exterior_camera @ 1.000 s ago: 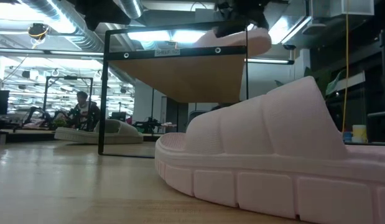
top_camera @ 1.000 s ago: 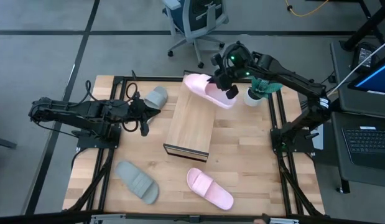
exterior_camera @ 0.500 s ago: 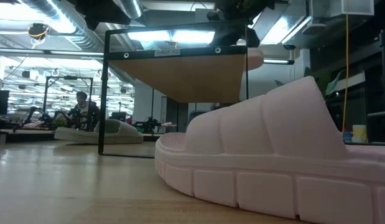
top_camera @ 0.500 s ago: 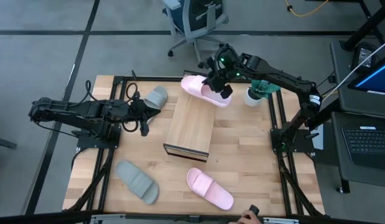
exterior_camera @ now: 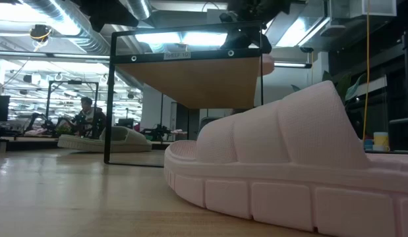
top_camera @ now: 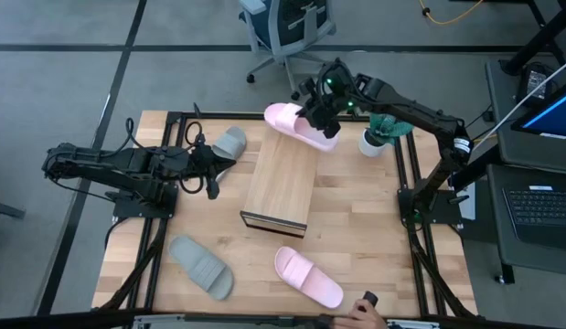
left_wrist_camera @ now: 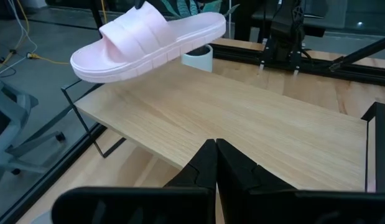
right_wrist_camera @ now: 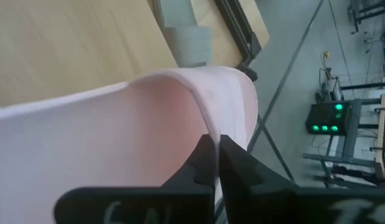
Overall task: Pick and place slides into the shelf
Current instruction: Put the right pink slipper on the shelf
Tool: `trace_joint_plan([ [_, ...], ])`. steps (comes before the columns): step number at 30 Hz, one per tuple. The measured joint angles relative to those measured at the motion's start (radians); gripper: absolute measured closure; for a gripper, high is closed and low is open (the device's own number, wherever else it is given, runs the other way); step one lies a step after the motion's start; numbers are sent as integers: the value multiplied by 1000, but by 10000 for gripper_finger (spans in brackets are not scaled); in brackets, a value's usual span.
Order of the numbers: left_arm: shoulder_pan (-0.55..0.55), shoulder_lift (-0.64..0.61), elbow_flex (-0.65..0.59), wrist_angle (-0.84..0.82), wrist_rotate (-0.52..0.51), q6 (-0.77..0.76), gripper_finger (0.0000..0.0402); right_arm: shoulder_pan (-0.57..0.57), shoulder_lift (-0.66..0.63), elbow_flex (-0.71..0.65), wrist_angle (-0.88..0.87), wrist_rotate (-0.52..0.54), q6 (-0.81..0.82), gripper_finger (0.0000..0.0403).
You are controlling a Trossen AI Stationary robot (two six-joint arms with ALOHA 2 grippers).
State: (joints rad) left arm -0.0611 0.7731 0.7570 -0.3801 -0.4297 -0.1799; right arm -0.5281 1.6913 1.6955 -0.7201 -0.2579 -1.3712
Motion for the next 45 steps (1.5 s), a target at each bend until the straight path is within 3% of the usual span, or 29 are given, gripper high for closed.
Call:
trace_joint_plan([
  [13, 0, 0, 0, 0, -17, 0, 401, -46, 25, 1, -2, -99, -23, 395],
  [38, 0, 0, 0, 38, -31, -1, 401, -82, 96, 1, 22, -107, -157, 395],
  [45, 0, 0, 0, 38, -61, -1, 401, -103, 96, 1, 22, -162, -160, 395],
])
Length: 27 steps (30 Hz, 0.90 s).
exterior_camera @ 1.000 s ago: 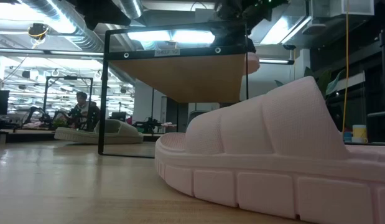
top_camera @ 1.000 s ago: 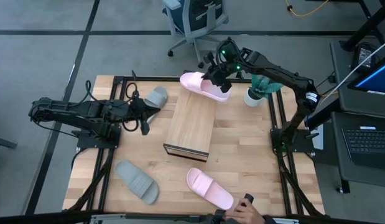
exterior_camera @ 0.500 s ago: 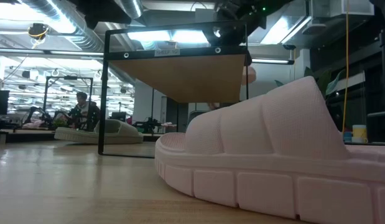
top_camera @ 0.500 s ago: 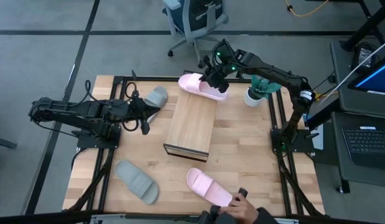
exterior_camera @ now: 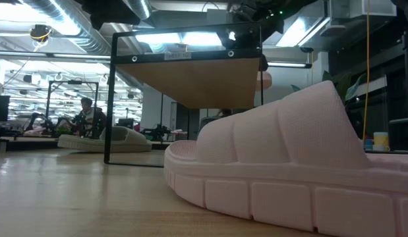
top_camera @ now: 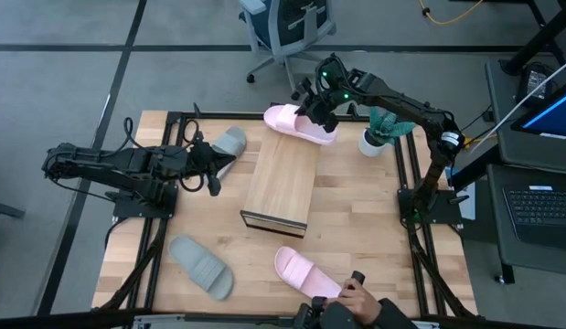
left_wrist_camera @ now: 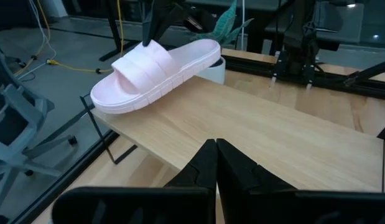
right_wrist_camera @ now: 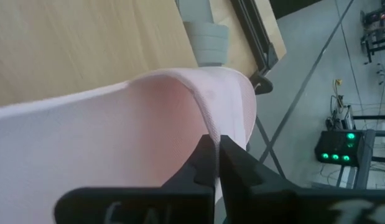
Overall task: Pick and place slides into the shelf
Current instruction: Put the right pink slipper on the shelf
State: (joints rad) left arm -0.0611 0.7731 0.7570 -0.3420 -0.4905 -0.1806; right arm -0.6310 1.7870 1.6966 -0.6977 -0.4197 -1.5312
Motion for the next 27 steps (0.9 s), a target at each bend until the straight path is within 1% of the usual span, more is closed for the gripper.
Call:
trace_joint_plan([
  [22, 0, 0, 0, 0, 0, -27, 401, -2, 0, 0, 24, -11, -24, 391],
  [27, 0, 0, 0, 0, 0, -27, 401, -2, 0, 0, 30, -11, -43, 396],
])
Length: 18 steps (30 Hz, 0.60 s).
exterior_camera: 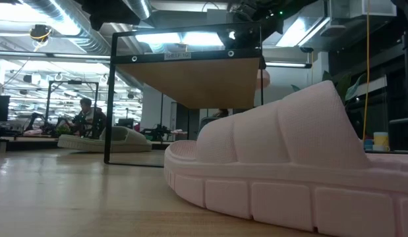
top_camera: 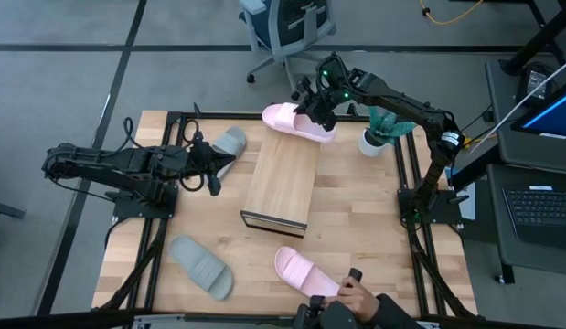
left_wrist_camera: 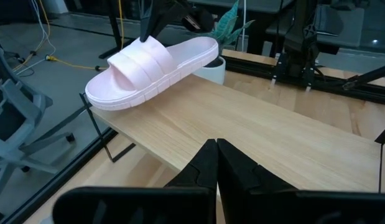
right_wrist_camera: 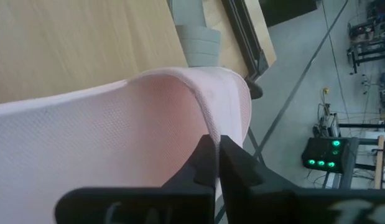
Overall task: Pick and place slides into the shelf
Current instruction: Put the right pink slipper on the shelf
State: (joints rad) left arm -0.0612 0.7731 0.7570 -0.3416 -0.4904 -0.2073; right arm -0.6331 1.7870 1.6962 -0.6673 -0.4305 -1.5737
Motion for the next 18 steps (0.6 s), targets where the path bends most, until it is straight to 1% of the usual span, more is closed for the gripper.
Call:
trace_joint_plan([
  [10, 0, 0, 0, 0, 0, -2, 401, 0, 1, 0, 69, -1, -4, 396],
  [14, 0, 0, 0, 1, 0, -3, 401, 0, 1, 0, 75, -34, -7, 396],
  [18, 0, 0, 0, 1, 0, -3, 401, 1, 7, 0, 82, -42, -10, 396],
])
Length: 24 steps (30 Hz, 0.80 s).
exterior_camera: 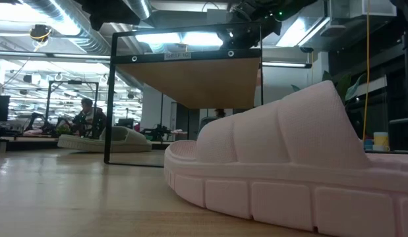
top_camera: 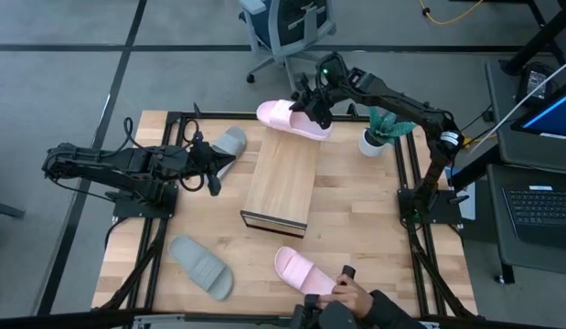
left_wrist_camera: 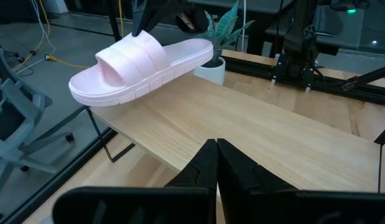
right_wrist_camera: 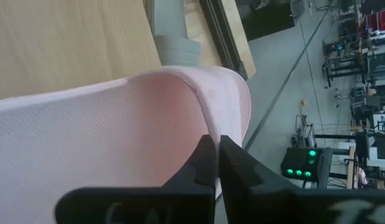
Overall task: Pick and place slides into the shelf
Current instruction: Put the right pink slipper on the shelf
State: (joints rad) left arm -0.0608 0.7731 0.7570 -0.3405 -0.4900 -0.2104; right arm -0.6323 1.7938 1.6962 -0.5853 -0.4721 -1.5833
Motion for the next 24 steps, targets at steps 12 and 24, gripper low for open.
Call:
trace_joint_plan([
  [12, 0, 0, 0, 5, 0, 0, 401, -1, 58, 0, 9, 3, -20, 396],
  [24, 0, 0, 0, 5, 0, 0, 401, 0, 58, 0, 44, 7, -45, 396],
])
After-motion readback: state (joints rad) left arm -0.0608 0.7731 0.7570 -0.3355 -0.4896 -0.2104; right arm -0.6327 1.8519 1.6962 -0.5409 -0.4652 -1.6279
